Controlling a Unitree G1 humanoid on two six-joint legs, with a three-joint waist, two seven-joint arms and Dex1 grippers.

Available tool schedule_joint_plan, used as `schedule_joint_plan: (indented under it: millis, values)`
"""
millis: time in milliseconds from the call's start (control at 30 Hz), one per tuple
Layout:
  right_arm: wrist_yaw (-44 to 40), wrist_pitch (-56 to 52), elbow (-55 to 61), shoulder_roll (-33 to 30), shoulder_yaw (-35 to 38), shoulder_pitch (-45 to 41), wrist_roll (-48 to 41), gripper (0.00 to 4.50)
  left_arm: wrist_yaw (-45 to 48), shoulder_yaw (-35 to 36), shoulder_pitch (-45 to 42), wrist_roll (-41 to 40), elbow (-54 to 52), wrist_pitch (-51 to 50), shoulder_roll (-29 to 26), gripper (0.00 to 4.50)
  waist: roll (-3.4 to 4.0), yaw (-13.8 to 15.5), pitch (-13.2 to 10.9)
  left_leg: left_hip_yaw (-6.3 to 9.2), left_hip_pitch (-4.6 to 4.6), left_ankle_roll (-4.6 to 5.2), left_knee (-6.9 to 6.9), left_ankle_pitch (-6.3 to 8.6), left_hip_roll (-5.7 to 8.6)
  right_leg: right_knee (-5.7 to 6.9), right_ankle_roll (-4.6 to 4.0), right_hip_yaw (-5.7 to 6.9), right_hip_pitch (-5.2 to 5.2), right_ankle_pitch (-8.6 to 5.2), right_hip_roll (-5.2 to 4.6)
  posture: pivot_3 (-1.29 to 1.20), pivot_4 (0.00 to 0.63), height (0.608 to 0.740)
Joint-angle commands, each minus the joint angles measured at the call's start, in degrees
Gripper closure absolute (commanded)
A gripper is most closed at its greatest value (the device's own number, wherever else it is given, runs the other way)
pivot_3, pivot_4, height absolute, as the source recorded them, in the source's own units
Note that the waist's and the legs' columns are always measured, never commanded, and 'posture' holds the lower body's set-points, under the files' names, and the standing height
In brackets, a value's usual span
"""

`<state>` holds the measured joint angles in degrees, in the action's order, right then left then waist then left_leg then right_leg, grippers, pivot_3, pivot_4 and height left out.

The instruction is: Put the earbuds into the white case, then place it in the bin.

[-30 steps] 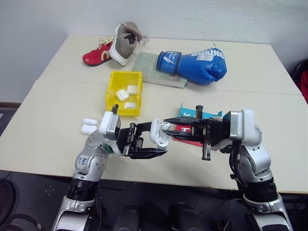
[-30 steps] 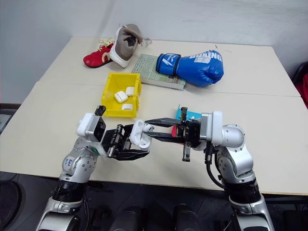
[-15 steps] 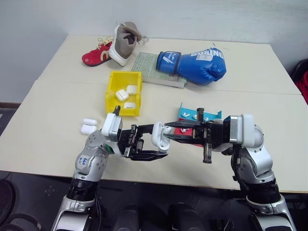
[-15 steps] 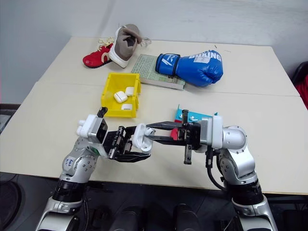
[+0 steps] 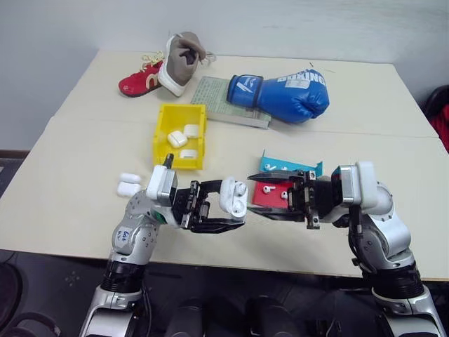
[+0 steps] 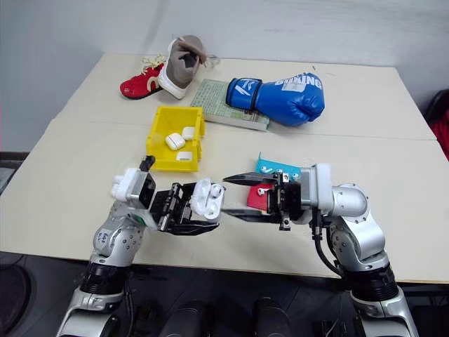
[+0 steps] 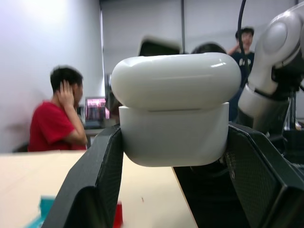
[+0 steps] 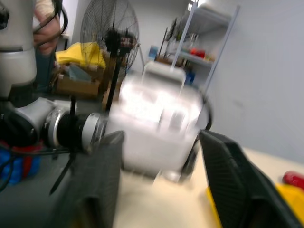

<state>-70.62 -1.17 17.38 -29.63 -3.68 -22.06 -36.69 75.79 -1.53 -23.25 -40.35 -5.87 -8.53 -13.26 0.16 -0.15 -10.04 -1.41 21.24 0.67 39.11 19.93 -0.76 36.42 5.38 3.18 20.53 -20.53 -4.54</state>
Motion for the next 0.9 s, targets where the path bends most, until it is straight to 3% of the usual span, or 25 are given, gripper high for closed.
schedule_joint_plan:
  millis: [33, 100, 133, 300, 433, 533, 700, 800, 900]
  values:
    - [-0.3, -0.6, 1.4, -1.2, 1.3, -0.1, -0.4, 0.78, 0.2, -0.8, -0.4, -1.0, -2.4, 1.4, 0.9, 1.74, 0.0, 0.0, 0.0, 0.01, -0.01, 0.0, 0.0, 0.0, 0.0, 0.01, 0.0, 0.0, 0.0, 0.0, 0.0, 0.0, 0.15, 0.74]
    - [0.2, -2.2, 2.8, -3.5, 4.5, 1.3, -2.3, 0.09, -0.1, 0.2, 0.8, -0.7, -1.7, 1.7, 0.4, 1.74, -0.01, 0.0, 0.0, 0.01, 0.01, 0.0, 0.0, 0.0, 0.01, 0.01, 0.0, 0.01, 0.0, 0.0, 0.0, 0.0, 0.15, 0.74]
    - [0.6, -2.9, 3.4, -4.8, 6.3, 2.3, -3.0, 0.04, -0.2, 0.9, 1.4, -0.6, -1.1, 2.0, 0.0, 1.74, -0.01, 0.1, 0.0, 0.01, 0.01, 0.0, 0.0, 0.0, 0.01, 0.0, 0.0, 0.01, 0.0, 0.0, 0.0, 0.0, 0.15, 0.74]
    - [-0.8, -3.3, 2.8, -13.1, 19.5, 12.9, -3.8, 0.04, 2.6, 3.5, 5.9, 0.8, 1.2, 4.5, -4.9, 1.74, -0.03, 0.4, 0.0, 0.11, 0.04, 0.02, -0.04, 0.02, 0.01, -0.1, 0.0, 0.11, -0.06, 0.0, -0.02, 0.0, 0.15, 0.74]
    - [-3.2, 5.9, -10.2, -15.2, 33.2, 25.0, 1.7, 0.04, 2.7, 4.5, 8.9, 0.8, 0.7, 5.8, -6.6, 1.74, -0.05, 1.1, 0.0, 0.15, 0.02, 0.05, -0.05, 0.02, 0.01, -0.45, 0.0, 0.2, -0.24, 0.0, -0.02, 0.0, 0.15, 0.74]
    - [-3.0, 12.9, -23.0, -15.3, 39.5, 30.8, 5.6, 0.04, 1.9, 4.5, 10.2, 0.6, -0.4, 6.1, -6.3, 1.74, -0.05, 1.5, 0.0, 0.15, -0.08, 0.12, -0.04, 0.06, 0.04, -0.55, 0.01, 0.18, -0.45, 0.01, -0.01, 0.0, 0.15, 0.74]
    - [-1.0, 17.0, -31.5, -17.7, 40.4, 34.1, 10.8, 0.04, 0.8, 3.5, 11.4, 0.7, -2.2, 6.3, -6.0, 1.74, -0.01, 0.8, 0.0, 0.1, -0.15, 0.08, -0.1, 0.04, 0.0, -0.69, 0.01, 0.15, -0.44, 0.0, 0.01, 0.0, 0.15, 0.74]
    - [8.2, 5.5, -28.5, -22.4, 36.5, 28.9, 15.5, 0.04, -1.0, 2.7, 11.6, 0.6, -3.6, 3.7, -6.6, 1.74, 0.27, -0.7, -0.1, -0.26, -0.24, 0.1, -0.09, -0.01, -0.05, -0.69, 0.01, -0.06, -0.44, 0.0, 0.01, 0.0, 0.15, 0.74]
    - [6.6, -1.9, -26.0, -27.1, 28.7, 19.0, 16.1, 0.04, -1.7, 2.5, 11.1, 0.5, -4.2, 3.9, -6.2, 1.74, 0.41, -1.5, -0.1, -0.48, -0.39, 0.13, -0.11, -0.15, -0.06, -0.64, 0.0, -0.26, -0.44, 0.0, 0.0, 0.0, 0.15, 0.74]
